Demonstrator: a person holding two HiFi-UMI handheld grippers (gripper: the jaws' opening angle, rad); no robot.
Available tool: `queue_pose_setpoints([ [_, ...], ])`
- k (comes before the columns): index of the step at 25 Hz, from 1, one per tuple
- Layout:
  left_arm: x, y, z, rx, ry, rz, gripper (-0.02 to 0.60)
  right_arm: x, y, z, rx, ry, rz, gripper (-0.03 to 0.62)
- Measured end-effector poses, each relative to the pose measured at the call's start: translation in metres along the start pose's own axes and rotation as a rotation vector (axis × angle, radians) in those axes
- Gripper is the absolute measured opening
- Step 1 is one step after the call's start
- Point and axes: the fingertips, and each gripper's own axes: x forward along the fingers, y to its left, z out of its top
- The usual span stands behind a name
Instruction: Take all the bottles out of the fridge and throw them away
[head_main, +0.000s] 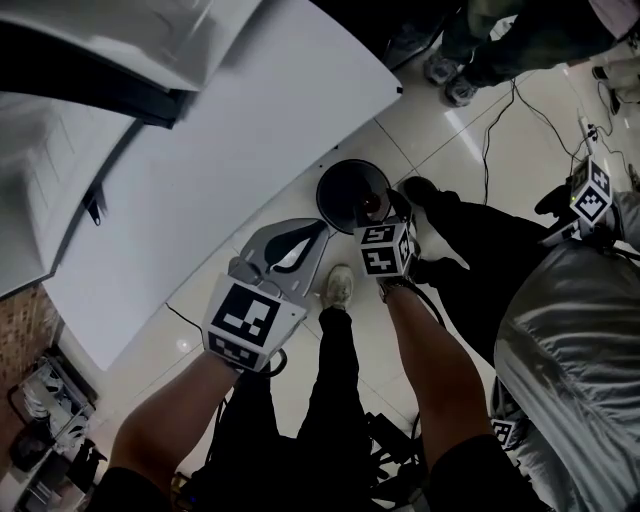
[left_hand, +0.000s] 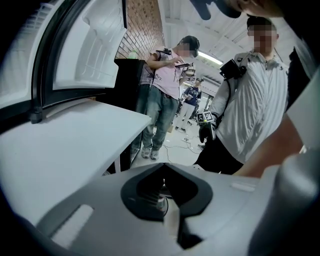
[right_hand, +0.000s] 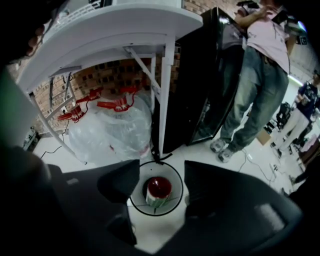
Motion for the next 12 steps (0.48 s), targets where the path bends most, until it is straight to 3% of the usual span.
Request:
queue_pose_setpoints([
  [12, -0.046, -0.015, 0.046, -0.001, -0.092, 0.022, 0.003, -0.091, 0.009, 0.051, 0.046, -0.123, 0.008, 0.261],
])
